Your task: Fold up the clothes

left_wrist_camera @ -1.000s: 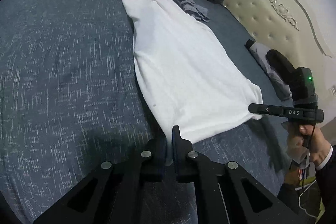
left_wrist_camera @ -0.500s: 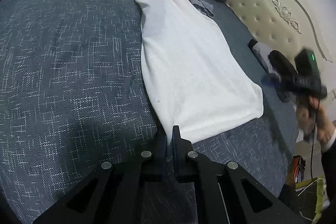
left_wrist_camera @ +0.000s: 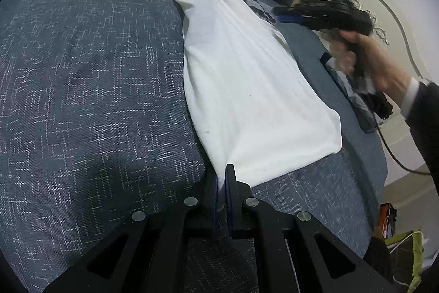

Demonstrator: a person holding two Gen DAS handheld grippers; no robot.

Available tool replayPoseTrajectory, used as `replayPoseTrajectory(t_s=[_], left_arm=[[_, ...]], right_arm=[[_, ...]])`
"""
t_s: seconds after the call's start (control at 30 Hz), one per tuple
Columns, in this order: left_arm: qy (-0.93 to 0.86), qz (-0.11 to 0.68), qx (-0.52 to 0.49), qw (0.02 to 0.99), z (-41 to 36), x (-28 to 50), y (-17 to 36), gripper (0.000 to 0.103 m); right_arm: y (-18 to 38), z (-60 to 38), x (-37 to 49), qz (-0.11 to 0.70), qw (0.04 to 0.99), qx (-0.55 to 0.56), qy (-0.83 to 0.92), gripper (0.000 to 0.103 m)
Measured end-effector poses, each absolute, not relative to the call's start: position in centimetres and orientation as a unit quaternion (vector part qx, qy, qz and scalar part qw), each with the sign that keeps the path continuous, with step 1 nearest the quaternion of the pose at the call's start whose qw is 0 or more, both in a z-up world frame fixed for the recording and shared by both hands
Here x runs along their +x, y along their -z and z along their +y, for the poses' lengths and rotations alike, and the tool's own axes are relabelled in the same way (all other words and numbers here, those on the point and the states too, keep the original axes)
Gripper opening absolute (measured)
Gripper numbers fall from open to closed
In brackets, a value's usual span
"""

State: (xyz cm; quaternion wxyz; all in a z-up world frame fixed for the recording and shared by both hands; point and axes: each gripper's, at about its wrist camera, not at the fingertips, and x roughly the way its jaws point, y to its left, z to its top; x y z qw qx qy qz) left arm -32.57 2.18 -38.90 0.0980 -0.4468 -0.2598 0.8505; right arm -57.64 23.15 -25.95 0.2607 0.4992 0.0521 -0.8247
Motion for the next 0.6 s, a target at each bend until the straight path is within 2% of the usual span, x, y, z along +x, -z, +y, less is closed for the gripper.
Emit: replayPoseTrajectory(t_s=[0.2, 0.27, 0.37, 0.6], left_arm=[[-0.851, -0.261, -0.444, 0.102, 2.2, -32.5, 39.0, 0.005], [-0.852, -0.259, -0.444, 0.103, 2.2, -32.5, 39.0, 0.005], [-0.852, -0.260, -0.443, 0.104, 2.3, -32.5, 39.0, 0.005], [-0.851, -0.260, -0.443, 0.105, 2.3, -32.2, 39.0, 0.005]], right_arm=[[29.2, 21.8, -59.9, 0.085, 0.241, 0.520, 0.815, 0.029], [29.5, 21.8, -60.0, 0.090, 0.241, 0.517, 0.816, 0.010], [29.1, 22.3, -60.1, 0.084, 0.236, 0.502, 0.828, 0.001], [27.7, 23.9, -60.9, 0.068, 0.215, 0.473, 0.852, 0.000]])
